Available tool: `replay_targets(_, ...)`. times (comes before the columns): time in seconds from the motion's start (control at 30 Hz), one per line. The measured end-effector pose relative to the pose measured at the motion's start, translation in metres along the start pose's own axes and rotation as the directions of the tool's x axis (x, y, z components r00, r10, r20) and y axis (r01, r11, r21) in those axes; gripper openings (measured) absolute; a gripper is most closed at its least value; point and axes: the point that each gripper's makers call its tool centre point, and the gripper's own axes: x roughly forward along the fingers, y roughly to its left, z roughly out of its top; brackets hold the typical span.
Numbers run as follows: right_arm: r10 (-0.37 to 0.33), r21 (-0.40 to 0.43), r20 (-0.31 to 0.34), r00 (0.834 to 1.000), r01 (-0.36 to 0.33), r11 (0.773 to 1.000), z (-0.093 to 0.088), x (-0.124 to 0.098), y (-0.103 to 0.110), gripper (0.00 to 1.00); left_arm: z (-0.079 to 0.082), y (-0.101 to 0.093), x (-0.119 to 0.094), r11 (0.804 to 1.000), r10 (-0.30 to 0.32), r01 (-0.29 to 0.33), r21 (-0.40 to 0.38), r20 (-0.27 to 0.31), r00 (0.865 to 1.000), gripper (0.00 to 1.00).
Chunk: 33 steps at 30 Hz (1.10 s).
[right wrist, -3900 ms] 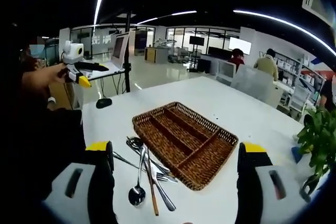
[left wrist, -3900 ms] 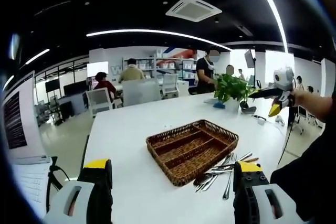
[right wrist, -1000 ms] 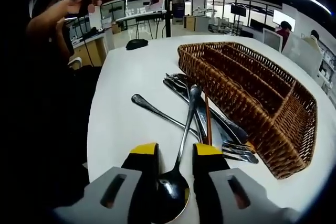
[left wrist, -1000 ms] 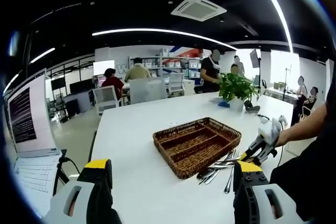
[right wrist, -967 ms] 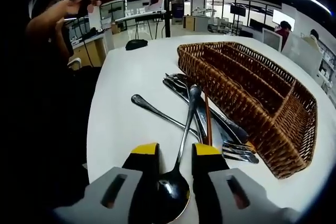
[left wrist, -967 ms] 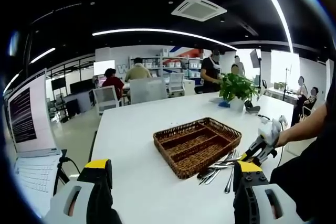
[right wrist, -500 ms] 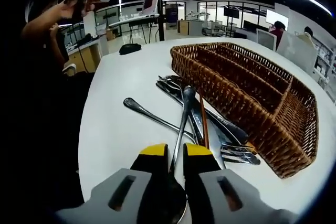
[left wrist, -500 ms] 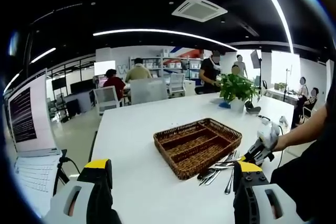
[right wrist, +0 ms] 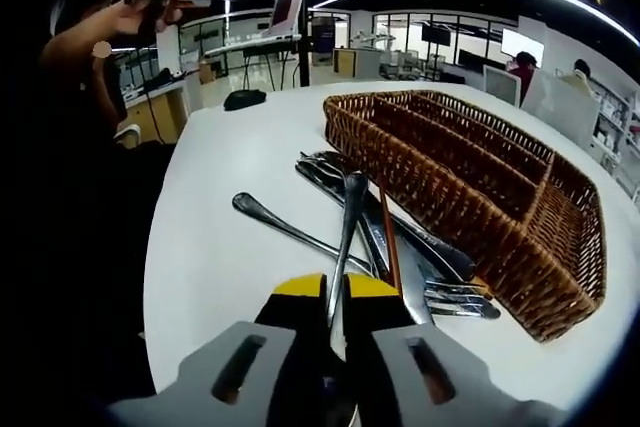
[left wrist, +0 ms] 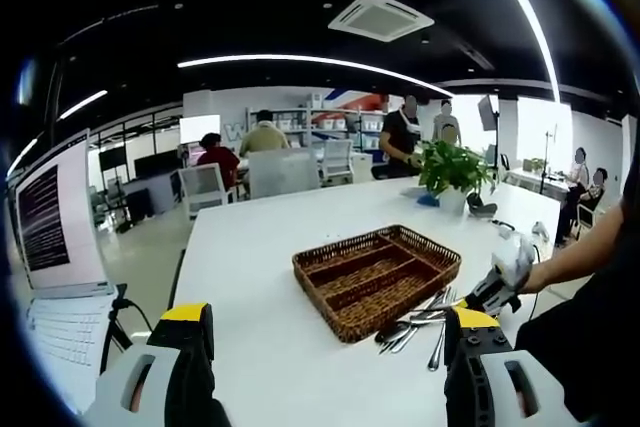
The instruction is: Arrange the knives, forks, and spoons in their matching storage slots by inserting each utensil handle-first until every utensil is classified and aligned in the correct compartment
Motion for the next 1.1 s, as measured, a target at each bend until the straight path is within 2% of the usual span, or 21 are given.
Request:
replay_targets(0.03, -0.004, 0.008, -0.001, 1.0, 0.004, 1.0, 0.0, 0.0, -0.001, 0.0, 0.001, 0.0, 0.0, 1.0, 0.0, 0.0, -0.002, 0.003, 1.0, 1.0)
replay_targets(0.07, 0.001, -0.082, 0.013, 1.0, 0.0, 0.997, 0.004, 0.001, -0.003, 0.0, 0.001, 0.0, 0.0, 1.0, 0.0, 0.0, -0.002, 0.003, 1.0, 1.0)
replay_targets(0.1, 0.019, -0.054, 0.005, 1.0, -0.019, 0.998, 0.001, 0.0, 0.003, 0.0, 0.001, 0.0, 0.0, 1.0, 0.0, 0.0, -0.002, 0.003, 1.0, 1.0)
replay_targets(0.13, 0.01, 0.009, -0.006, 1.0, -0.01, 1.0, 0.0, 0.0, -0.001, 0.0, 0.0, 0.0, 0.0, 1.0, 0.0, 0.0, -0.001, 0.0, 1.0, 1.0)
replay_targets(0.37, 0.012, -0.041, -0.025, 1.0, -0.013, 0.999, 0.001, 0.0, 0.0, 0.0, 0.002, 0.0, 0.0, 1.0, 0.002, -0.002, -0.001, 0.003, 1.0, 1.0)
replay_targets(0.53, 0.006, -0.113, -0.062, 0.998, -0.013, 0.993, -0.002, -0.002, 0.001, 0.0, 0.003, 0.001, -0.001, 1.0, 0.004, -0.004, 0.001, 0.004, 1.0, 1.0)
replay_targets(0.6, -0.006, -0.136, -0.053, 0.999, -0.002, 0.991, 0.0, -0.003, -0.001, 0.0, 0.003, 0.001, -0.001, 1.0, 0.003, -0.003, 0.002, 0.003, 1.0, 1.0)
replay_targets(0.9, 0.024, -0.192, -0.06, 0.998, -0.035, 0.981, 0.028, -0.017, -0.001, 0.0, 0.001, -0.004, 0.002, 1.0, -0.015, 0.015, 0.008, -0.003, 1.0, 1.0)
replay_targets(1.03, 0.039, -0.186, -0.056, 0.998, -0.048, 0.981, 0.038, -0.023, 0.0, 0.0, 0.0, -0.008, 0.003, 1.0, -0.029, 0.029, 0.007, -0.007, 1.0, 1.0)
replay_targets(1.1, 0.048, -0.215, -0.058, 0.997, -0.06, 0.975, 0.042, -0.027, 0.001, 0.0, -0.001, -0.01, 0.004, 0.999, -0.032, 0.032, 0.008, -0.009, 0.999, 1.0)
